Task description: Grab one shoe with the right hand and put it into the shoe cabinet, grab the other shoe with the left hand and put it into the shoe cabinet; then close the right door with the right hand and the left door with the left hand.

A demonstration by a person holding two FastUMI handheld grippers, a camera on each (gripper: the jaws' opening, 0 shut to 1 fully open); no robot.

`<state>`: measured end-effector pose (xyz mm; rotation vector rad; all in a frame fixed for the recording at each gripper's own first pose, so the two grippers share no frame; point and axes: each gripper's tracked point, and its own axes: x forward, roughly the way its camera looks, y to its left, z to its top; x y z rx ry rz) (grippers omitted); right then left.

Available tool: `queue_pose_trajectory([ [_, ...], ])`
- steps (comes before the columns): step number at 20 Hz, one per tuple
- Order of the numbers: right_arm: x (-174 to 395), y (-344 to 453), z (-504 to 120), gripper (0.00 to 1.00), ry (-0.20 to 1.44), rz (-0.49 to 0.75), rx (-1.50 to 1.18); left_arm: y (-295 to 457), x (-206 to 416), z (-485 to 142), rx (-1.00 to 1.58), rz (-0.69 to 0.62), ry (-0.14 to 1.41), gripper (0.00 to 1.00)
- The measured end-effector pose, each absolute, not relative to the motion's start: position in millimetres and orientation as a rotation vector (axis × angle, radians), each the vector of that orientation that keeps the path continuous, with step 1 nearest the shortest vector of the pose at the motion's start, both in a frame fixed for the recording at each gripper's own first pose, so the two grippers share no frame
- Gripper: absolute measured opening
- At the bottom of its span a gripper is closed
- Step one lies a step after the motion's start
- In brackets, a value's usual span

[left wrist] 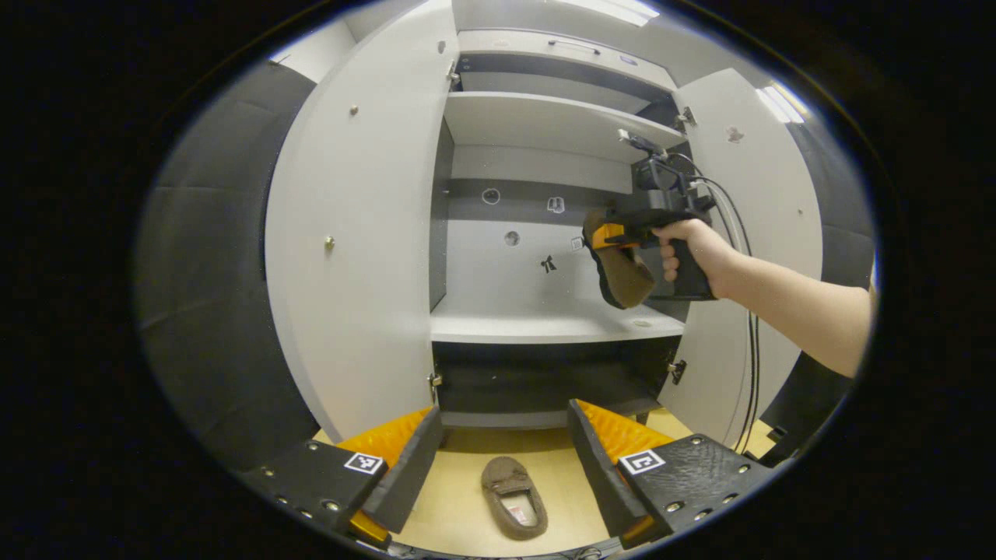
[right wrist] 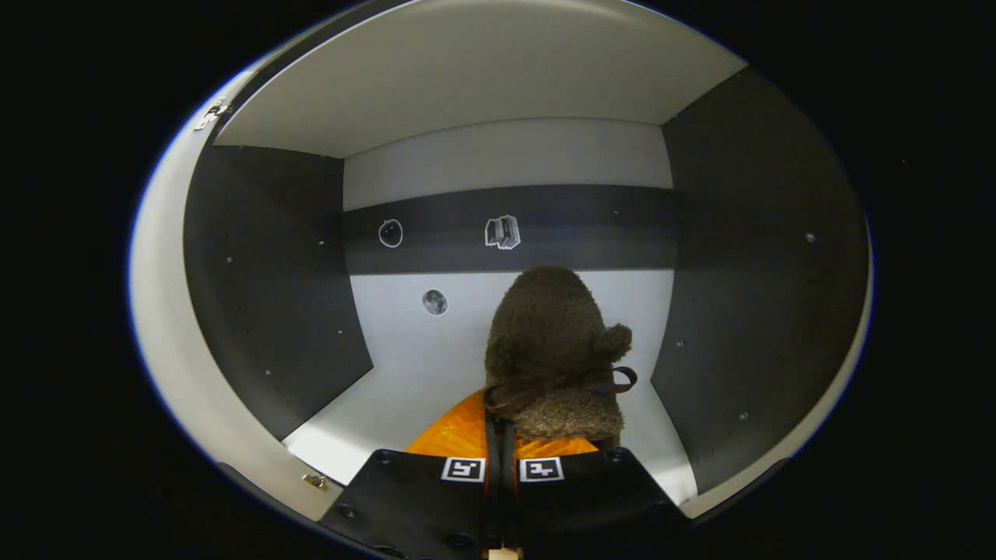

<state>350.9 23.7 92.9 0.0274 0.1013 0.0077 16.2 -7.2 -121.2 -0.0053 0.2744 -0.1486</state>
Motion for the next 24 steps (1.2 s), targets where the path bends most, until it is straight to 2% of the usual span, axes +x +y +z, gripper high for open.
queue_pose_trajectory([
  [2, 377, 17, 86, 0.02, 0.115, -0.028, 0.008, -2, 12, -118, -0.003, -0.127, 0.271, 0.97],
  [3, 387, 14, 81, 0.02, 0.124, -0.048, -0.009, 0, 13, -116, -0.002, -0.115, 0.264, 0.93],
  [5, 401, 10, 71, 0.02, 0.126, -0.071, -0.042, 5, 12, -113, 0.003, -0.091, 0.255, 0.93],
  [6, 404, 10, 66, 0.02, 0.126, -0.073, -0.048, 6, 12, -112, 0.005, -0.08, 0.256, 0.97],
  [7, 405, 12, 61, 0.0, 0.127, -0.072, -0.043, 7, 11, -113, 0.005, -0.071, 0.259, 0.97],
  [13, 420, 19, 46, 0.08, 0.14, -0.062, 0.02, 10, 10, -108, 0.015, -0.045, 0.256, 0.97],
  [15, 420, 17, 33, 0.26, 0.195, -0.053, 0.039, 8, 10, -109, 0.018, -0.048, 0.257, 0.97],
  [16, 421, 22, 26, 0.27, 0.223, -0.031, 0.057, 8, 11, -109, 0.01, -0.049, 0.261, 0.97],
  [18, 416, 38, 18, 0.46, 0.267, 0.05, 0.096, 3, 11, -108, -0.025, -0.063, 0.263, 0.98],
  [19, 414, 43, 21, 0.53, 0.266, 0.062, 0.096, -1, 12, -107, -0.035, -0.071, 0.26, 0.93],
  [22, 399, 53, 16, 0.95, 0.314, 0.082, 0.11, -3, 13, -107, -0.018, -0.084, 0.258, 0.97],
  [24, 385, 58, 16, 0.96, 0.323, 0.084, 0.107, 0, 14, -106, -0.007, -0.091, 0.252, 0.97],
])
